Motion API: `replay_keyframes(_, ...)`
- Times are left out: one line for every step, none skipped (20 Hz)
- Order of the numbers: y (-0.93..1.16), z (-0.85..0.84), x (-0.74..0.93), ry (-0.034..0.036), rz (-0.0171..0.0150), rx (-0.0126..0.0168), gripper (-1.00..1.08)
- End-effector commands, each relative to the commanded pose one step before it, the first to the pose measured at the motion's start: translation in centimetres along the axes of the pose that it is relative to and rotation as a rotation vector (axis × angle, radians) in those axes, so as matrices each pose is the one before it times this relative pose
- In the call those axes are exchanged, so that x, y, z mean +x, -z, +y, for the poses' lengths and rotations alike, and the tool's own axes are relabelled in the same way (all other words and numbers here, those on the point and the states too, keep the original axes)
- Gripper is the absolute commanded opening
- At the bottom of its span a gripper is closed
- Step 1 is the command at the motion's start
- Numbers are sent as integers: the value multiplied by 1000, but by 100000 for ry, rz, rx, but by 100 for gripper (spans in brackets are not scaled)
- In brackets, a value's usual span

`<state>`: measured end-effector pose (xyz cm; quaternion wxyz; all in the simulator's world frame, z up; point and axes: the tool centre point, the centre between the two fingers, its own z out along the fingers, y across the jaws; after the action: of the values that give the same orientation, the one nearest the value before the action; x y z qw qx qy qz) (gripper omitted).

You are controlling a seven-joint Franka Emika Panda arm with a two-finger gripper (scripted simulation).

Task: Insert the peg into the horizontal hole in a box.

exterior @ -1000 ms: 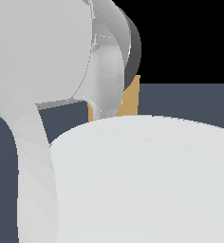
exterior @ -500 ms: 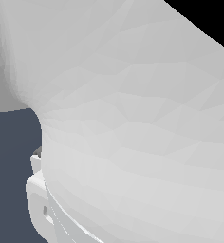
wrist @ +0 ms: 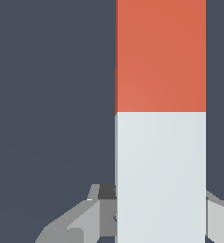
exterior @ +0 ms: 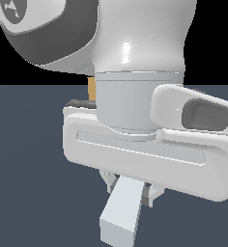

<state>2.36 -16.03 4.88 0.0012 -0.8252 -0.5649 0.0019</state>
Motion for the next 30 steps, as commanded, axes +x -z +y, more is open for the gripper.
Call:
replay_keyframes(1480,-1324,3732,4910,104,-422,-100)
replay_keyframes(565,-595,1570,2043,-13,-9,-100)
replay_keyframes(550,-575,1527,1985,-13,-9,-100)
replay_keyframes(534,-554,1478,1917,-14,-9,-100)
replay_keyframes(516,-530,1426,1845,-13,-9,-100)
replay_keyframes(495,-504,1364,1760,-12,-8,-100)
replay_keyframes(469,-473,1293,1664,-11,-8,-100)
replay_keyframes(439,-439,1208,1552,-9,-7,-100)
replay_keyframes(405,-400,1112,1424,-7,-6,-100)
replay_keyframes(370,-361,1015,1296,-4,-4,-100)
replay_keyframes(334,-321,914,1162,0,-3,-100)
replay_keyframes(297,-281,814,1029,3,-1,-100)
replay_keyframes(260,-241,710,892,6,1,-100)
replay_keyframes(222,-202,606,756,9,2,-100)
replay_keyframes(183,-163,501,621,11,3,-100)
replay_keyframes(144,-125,392,483,11,3,-100)
replay_keyframes(103,-89,281,345,9,3,-100)
replay_keyframes(62,-52,169,207,6,2,-100)
replay_keyframes(20,-17,56,69,2,1,-100)
replay_keyframes(0,0,0,0,0,0,-100)
replay_keyframes(0,0,0,0,0,0,-100)
replay_keyframes(0,0,0,0,0,0,-100)
replay_keyframes(-155,-72,22,91,-26,259,-100)
replay_keyframes(67,60,7,-8,52,-82,-100)
replay_keyframes(176,149,18,-17,142,-215,-100)
replay_keyframes(67,60,8,-6,54,-81,-100)
replay_keyframes(0,0,0,0,0,0,-100)
replay_keyframes(0,0,0,0,0,0,-100)
replay_keyframes(0,0,0,0,0,0,-100)
replay_keyframes(-161,-102,-29,-5,-86,297,-100)
